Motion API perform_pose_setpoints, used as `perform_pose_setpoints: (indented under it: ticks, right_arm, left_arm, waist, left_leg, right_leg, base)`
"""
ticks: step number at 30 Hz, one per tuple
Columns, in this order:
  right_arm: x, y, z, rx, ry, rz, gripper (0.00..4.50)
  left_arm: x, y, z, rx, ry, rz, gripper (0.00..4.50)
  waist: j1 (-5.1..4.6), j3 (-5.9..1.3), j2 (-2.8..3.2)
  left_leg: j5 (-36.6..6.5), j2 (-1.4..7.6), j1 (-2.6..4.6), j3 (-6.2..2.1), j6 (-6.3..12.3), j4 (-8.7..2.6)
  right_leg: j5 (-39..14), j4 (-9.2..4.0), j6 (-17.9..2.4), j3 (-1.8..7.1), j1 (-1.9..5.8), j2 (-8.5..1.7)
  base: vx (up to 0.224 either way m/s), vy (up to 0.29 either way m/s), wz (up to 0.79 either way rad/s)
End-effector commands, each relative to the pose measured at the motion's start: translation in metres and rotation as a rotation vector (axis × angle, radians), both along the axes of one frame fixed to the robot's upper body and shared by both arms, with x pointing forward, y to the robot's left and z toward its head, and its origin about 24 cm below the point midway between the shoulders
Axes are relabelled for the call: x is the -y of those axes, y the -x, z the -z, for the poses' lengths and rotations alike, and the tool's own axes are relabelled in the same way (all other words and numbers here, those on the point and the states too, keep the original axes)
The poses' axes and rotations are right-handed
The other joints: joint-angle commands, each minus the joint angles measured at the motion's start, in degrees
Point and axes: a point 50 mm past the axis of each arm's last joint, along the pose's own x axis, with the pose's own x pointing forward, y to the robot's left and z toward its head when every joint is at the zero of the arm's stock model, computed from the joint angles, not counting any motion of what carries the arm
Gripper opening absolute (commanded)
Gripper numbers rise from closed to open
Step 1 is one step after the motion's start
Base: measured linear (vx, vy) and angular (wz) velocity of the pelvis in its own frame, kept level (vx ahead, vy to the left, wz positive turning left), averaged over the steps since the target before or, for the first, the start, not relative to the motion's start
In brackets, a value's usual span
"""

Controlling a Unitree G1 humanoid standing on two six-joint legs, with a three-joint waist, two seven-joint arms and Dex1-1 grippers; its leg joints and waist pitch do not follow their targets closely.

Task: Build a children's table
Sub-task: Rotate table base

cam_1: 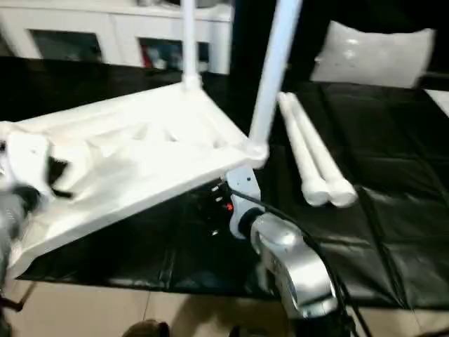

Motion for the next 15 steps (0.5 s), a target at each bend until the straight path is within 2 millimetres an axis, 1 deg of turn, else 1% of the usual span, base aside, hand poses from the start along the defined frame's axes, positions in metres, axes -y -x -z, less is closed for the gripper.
perform_pose_setpoints:
  ticks: [1,2,3,4,5,6,7,8,9,10,11,12,13,14,15]
  right_arm:
    - [-0.003,-0.007,0.0,0.004,0.026,0.004,4.5]
    - [-0.003,-0.009,0.0,0.002,0.031,0.005,4.5]
    - [-0.004,-0.011,0.002,-0.007,0.037,0.005,4.5]
    - [-0.005,-0.013,0.004,-0.016,0.043,0.003,4.5]
    - [-0.006,-0.015,0.006,-0.022,0.053,0.003,4.5]
    - [-0.007,-0.018,0.008,-0.031,0.062,0.007,4.5]
    - [-0.009,-0.021,0.011,-0.032,0.07,0.012,4.5]
    - [-0.011,-0.024,0.011,-0.03,0.069,0.014,4.5]
    - [-0.013,-0.025,0.011,-0.028,0.068,0.015,4.5]
    - [-0.014,-0.027,0.012,-0.03,0.062,0.016,4.5]
    - [-0.016,-0.028,0.012,-0.034,0.056,0.016,4.5]
    - [-0.019,-0.031,0.013,-0.037,0.058,0.014,4.5]
    - [-0.019,-0.031,0.013,-0.037,0.058,0.014,4.5]
    - [-0.02,-0.032,0.013,-0.039,0.059,0.014,4.5]
    - [-0.021,-0.033,0.014,-0.04,0.06,0.014,4.5]
  left_arm:
    - [-0.006,-0.008,0.006,-0.031,-0.051,0.024,1.07]
    - [-0.01,-0.011,0.007,-0.035,-0.062,0.012,1.07]
    - [-0.013,-0.016,0.007,-0.042,-0.075,0.016,1.07]
    - [-0.015,-0.02,0.008,-0.051,-0.068,0.027,1.07]
    - [-0.016,-0.024,0.01,-0.063,-0.056,0.036,1.07]
    - [-0.016,-0.029,0.015,-0.084,-0.055,0.065,1.07]
    - [-0.019,-0.033,0.02,-0.111,-0.061,0.071,1.07]
    - [-0.021,-0.035,0.023,-0.125,-0.086,0.072,1.07]
    - [-0.022,-0.036,0.025,-0.132,-0.103,0.07,1.07]
    - [-0.023,-0.037,0.027,-0.145,-0.12,0.075,1.07]
    - [-0.023,-0.038,0.029,-0.158,-0.13,0.084,1.07]
    - [-0.023,-0.037,0.033,-0.202,-0.141,0.108,1.07]
    - [-0.023,-0.037,0.033,-0.206,-0.141,0.111,1.07]
    - [-0.022,-0.036,0.035,-0.232,-0.143,0.13,1.07]
    - [-0.021,-0.035,0.038,-0.271,-0.141,0.163,1.07]
  waist:
    - [0.06,-3.27,1.14]
    - [-0.03,-3.27,1.23]
    - [-0.13,-3.37,1.14]
    - [-0.04,-3.38,1.22]
    - [0.14,-3.58,1.29]
    - [0.25,-3.67,1.15]
    - [0.32,-3.62,1.28]
    - [0.48,-4.03,1.39]
    - [0.41,-4.3,1.14]
    - [0.54,-4.49,1.25]
    - [0.47,-4.79,1.61]
    - [0.52,-5.47,1.53]
    - [0.46,-5.43,1.46]
    - [0.44,-5.49,1.31]
    - [0.45,-5.44,1.48]
  left_leg:
    - [-20.3,3.9,0.75,-1.79,-1.15,-5.22]
    - [-22.1,3.86,0.65,-1.76,-1.61,-5.18]
    - [-21.9,4.15,0.35,-1.86,-2.11,-5.35]
    - [-21.6,4.1,0.33,-1.82,-2.01,-5.35]
    - [-21.6,4.11,1.01,-1.51,-2.06,-5.11]
    - [-19.7,4.25,0.67,-1.46,-1.96,-5.14]
    - [-18.8,4.03,0.52,-1.34,-1.64,-5.15]
    - [-17.4,4.1,0.63,-1.15,-1.75,-5.0]
    - [-13.7,4.36,-0.16,-1.17,-1.55,-5.06]
    - [-11.8,4.42,-0.23,-1.01,-1.34,-4.96]
    - [-9.2,4.48,-0.14,-0.83,-1.04,-4.74]
    - [-3.8,4.49,-0.36,-0.67,-0.61,-4.24]
    - [-1.9,4.41,-0.29,-0.46,-0.2,-4.07]
    - [0.8,4.21,-0.4,-0.15,1.04,-3.75]
    - [1.7,4.16,-0.45,0.05,2.0,-3.6]
  right_leg:
    - [-22.5,-5.19,-5.9,3.96,1.43,-5.99]
    - [-24.5,-5.26,-5.6,4.03,1.26,-6.12]
    - [-22.7,-5.0,-6.2,4.16,1.4,-6.22]
    - [-22.0,-5.01,-6.3,4.19,1.26,-6.11]
    - [-20.7,-5.03,-6.9,4.48,0.74,-6.23]
    - [-18.2,-4.63,-7.9,4.59,0.98,-6.31]
    - [-17.8,-4.77,-8.0,4.58,0.89,-6.18]
    - [-15.5,-4.34,-8.6,4.77,0.98,-6.29]
    - [-10.9,-3.65,-9.4,4.74,1.73,-6.4]
    - [-8.6,-3.42,-9.7,4.67,1.79,-6.42]
    - [-3.2,-2.87,-10.9,4.65,1.59,-6.21]
    - [5.1,-1.75,-12.6,4.52,2.14,-6.23]
    - [8.0,-1.59,-13.4,4.45,1.93,-6.04]
    - [12.0,-1.2,-14.4,4.4,2.14,-6.07]
    - [13.2,-1.18,-14.9,4.38,2.12,-6.14]
  base:
    - [0.0,0.0,0.0]
    - [0.0,0.0,0.0]
    - [0.0,0.0,0.0]
    - [0.0,0.0,0.0]
    - [0.0,0.0,0.0]
    - [0.0,0.0,0.0]
    - [0.0,0.0,0.0]
    - [0.0,0.0,0.0]
    - [0.0,0.0,0.0]
    - [0.063,-0.005,-0.05]
    - [0.071,-0.005,-0.05]
    - [0.071,-0.005,-0.05]
    - [0.064,-0.004,-0.04]
    - [0.0,0.0,0.0]
    - [0.0,0.0,0.0]
